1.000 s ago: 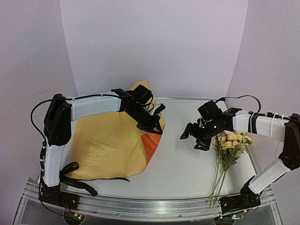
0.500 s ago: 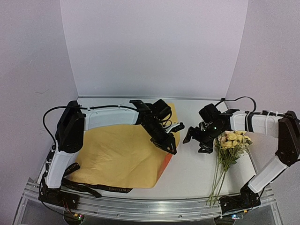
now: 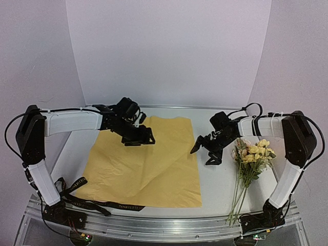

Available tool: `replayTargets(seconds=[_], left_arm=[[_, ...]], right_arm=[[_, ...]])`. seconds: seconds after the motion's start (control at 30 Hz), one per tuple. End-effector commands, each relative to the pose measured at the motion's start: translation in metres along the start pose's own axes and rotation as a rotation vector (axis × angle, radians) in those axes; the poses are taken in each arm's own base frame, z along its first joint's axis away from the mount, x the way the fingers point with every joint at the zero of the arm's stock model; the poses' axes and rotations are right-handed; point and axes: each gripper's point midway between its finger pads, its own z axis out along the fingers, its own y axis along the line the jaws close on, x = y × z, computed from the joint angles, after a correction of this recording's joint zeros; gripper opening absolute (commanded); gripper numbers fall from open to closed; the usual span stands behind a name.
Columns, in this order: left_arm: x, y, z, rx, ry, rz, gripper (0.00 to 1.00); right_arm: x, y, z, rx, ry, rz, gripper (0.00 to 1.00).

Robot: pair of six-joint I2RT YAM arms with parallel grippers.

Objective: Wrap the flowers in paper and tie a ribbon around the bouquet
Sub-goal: Unfold the folded wrapping paper at the center of the board.

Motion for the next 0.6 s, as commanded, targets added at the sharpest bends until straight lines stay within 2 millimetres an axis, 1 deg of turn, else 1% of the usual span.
replayTargets(seconds=[0.0,0.07,0.17,0.27,0.33,0.43,0.57], left_arm=[[-0.015,0.038,0.008,-0.097,-0.067,-0.096,0.75],[-0.019,0.053,0.011,-0.122,-0.071,-0.118,0.74],[-0.021,0.072,0.018,-0.152,-0.057,-0.148,0.73],[-0.020,0.085,0.029,-0.169,-0.035,-0.157,0.73],[-0.019,0.093,0.040,-0.180,-0.015,-0.153,0.73],[-0.021,0.095,0.058,-0.174,0.011,-0.136,0.72],[-0.034,0.087,0.079,-0.136,0.027,-0.111,0.71]], right_arm=[[0.014,-0.011,0.006,0.005,0.039,0.013,0.95],[0.024,-0.017,0.009,0.019,0.057,0.005,0.93],[0.041,-0.030,0.013,0.041,0.079,0.007,0.92],[0.058,-0.040,0.016,0.057,0.088,0.002,0.92],[0.065,-0.045,0.019,0.059,0.089,0.011,0.91],[0.074,-0.048,0.024,0.043,0.081,0.039,0.89],[0.081,-0.048,0.031,0.025,0.057,0.067,0.83]])
